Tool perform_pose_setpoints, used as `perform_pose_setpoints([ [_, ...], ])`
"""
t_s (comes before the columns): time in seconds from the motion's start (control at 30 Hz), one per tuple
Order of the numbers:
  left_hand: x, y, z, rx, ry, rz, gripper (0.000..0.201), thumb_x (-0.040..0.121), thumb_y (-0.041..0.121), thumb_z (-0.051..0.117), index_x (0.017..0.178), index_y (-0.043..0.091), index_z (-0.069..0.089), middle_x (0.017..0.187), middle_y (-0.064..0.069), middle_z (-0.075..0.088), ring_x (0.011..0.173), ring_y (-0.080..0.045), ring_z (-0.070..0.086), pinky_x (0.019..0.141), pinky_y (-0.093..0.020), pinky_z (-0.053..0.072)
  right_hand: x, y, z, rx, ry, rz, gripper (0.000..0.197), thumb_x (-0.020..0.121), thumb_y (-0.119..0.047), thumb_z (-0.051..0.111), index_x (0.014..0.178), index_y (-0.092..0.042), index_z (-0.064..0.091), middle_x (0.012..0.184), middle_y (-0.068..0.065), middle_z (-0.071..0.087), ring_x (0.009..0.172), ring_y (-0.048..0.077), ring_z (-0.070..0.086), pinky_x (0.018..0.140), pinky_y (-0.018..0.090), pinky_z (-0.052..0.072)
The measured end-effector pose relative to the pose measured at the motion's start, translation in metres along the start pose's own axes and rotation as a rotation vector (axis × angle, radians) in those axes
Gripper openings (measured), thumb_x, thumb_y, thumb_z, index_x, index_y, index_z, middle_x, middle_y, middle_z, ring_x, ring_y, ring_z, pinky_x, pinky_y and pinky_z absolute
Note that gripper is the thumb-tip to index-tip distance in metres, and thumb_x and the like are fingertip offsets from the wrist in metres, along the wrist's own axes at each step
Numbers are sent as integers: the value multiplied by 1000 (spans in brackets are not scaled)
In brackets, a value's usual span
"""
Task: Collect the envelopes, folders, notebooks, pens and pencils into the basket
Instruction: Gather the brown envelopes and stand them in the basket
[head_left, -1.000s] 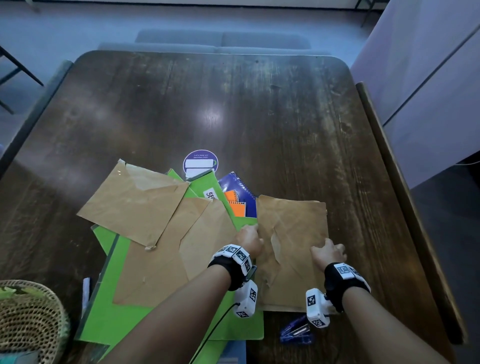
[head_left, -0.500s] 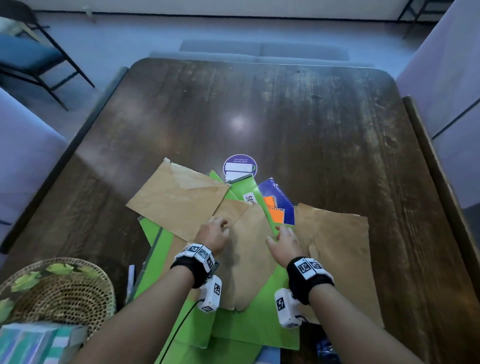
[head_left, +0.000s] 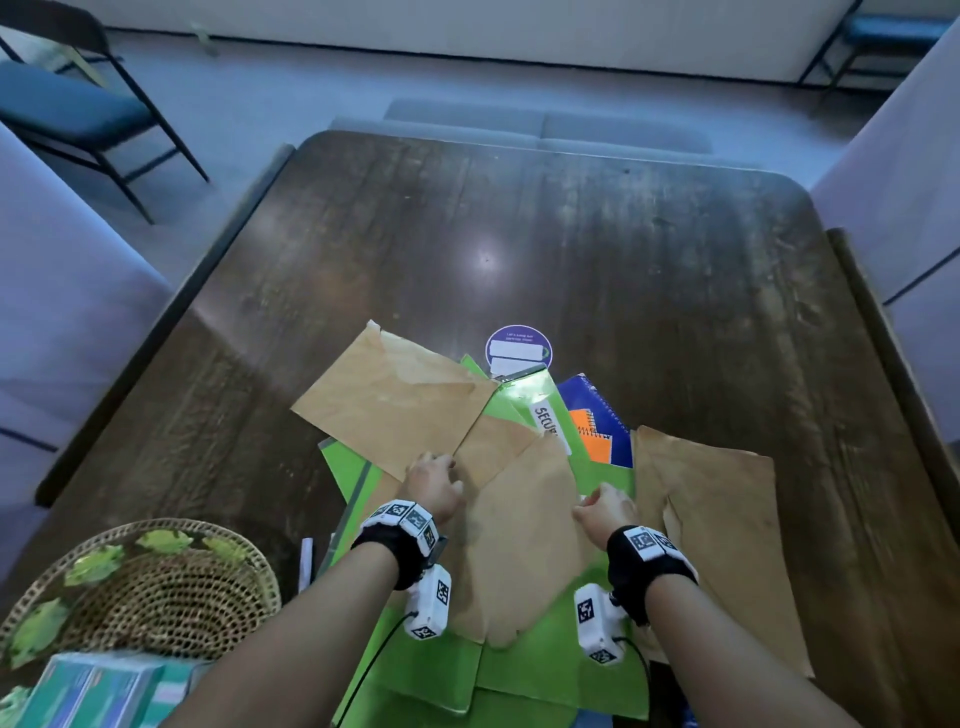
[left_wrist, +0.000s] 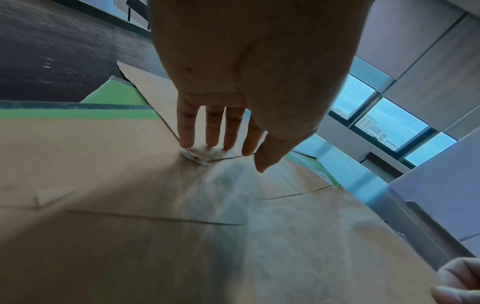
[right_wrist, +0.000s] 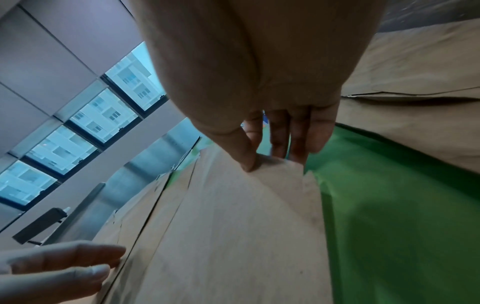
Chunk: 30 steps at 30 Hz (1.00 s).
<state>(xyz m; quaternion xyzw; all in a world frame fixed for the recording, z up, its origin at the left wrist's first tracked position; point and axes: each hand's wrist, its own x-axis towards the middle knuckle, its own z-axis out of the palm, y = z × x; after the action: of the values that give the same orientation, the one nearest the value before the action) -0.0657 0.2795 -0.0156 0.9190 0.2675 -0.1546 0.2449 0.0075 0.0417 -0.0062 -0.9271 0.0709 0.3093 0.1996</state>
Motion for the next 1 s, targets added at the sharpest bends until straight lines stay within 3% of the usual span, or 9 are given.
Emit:
perform_pose_setpoints([
  [0.17, 0, -6, -2, 42, -30, -17, 44, 91, 27, 56, 134, 19, 55, 133, -12, 48, 126, -31, 44, 105, -38, 40, -9, -4, -12, 46, 56, -10, 12, 89, -2, 46, 95, -13, 45, 100, 17, 56, 89, 30, 51, 81, 36, 45],
  [0.3, -3, -1, 1, 53, -8, -104, 49, 89, 34, 63, 134, 20, 49, 139, -11, 39, 128, -31, 41, 100, -42, 45, -17, 2, -42, 17, 186, 3, 19, 87, -5, 44, 102, -17, 49, 94, 10, 57, 95, 35, 58, 77, 35, 44],
  [0.37, -8, 6, 2, 58, -23, -168, 54, 88, 37, 66, 134, 18, 45, 137, -14, 39, 125, -32, 45, 95, -41, 47, -18, 4, -53, 35, 213, 34, 22, 87, -7, 45, 104, -20, 50, 92, 7, 52, 93, 33, 56, 76, 33, 39],
  [0.47, -13, 20, 8, 9, -94, -241, 63, 86, 36, 69, 135, 13, 38, 134, -17, 42, 120, -35, 52, 92, -39, 48, -18, 0, -59, 79, 252, 35, 16, 89, -16, 48, 101, -21, 55, 96, 8, 59, 87, 29, 51, 76, 32, 39],
  [0.53, -13, 28, 12, -33, -131, -270, 64, 85, 32, 69, 135, 10, 36, 134, -19, 42, 120, -37, 53, 94, -40, 47, -18, -5, -55, 162, 216, -24, 11, 93, -27, 52, 96, -19, 60, 97, 5, 68, 82, 25, 57, 72, 30, 41],
  [0.63, -12, 36, 12, -99, -164, -287, 63, 85, 22, 65, 136, 8, 32, 137, -21, 41, 124, -40, 48, 96, -41, 45, -19, -13, -38, 371, -23, -84, 36, 101, -46, 43, 93, -17, 64, 91, 8, 72, 66, 20, 62, 60, 28, 43],
  [0.73, -11, 38, 13, -128, -151, -269, 61, 86, 12, 59, 138, 5, 29, 135, -21, 43, 122, -39, 50, 95, -41, 44, -13, -9, -27, 312, -55, -94, 32, 102, -35, 43, 96, -16, 69, 105, 8, 70, 85, 21, 60, 78, 34, 48],
  [0.83, -9, 34, 17, -188, -128, -238, 45, 90, 9, 53, 131, 1, 36, 127, -23, 54, 116, -38, 55, 87, -39, 44, -9, 8, -21, 53, 104, 2, 33, 93, -23, 52, 125, -19, 58, 129, 9, 51, 118, 29, 51, 100, 36, 41],
  [1.0, -10, 27, 15, -293, -180, -140, 20, 89, 7, 53, 107, 13, 60, 115, -11, 68, 106, -30, 62, 87, -31, 48, 2, 28, -11, 69, 33, 71, 56, 90, -29, 62, 140, -14, 42, 138, 13, 45, 124, 31, 51, 102, 39, 43],
])
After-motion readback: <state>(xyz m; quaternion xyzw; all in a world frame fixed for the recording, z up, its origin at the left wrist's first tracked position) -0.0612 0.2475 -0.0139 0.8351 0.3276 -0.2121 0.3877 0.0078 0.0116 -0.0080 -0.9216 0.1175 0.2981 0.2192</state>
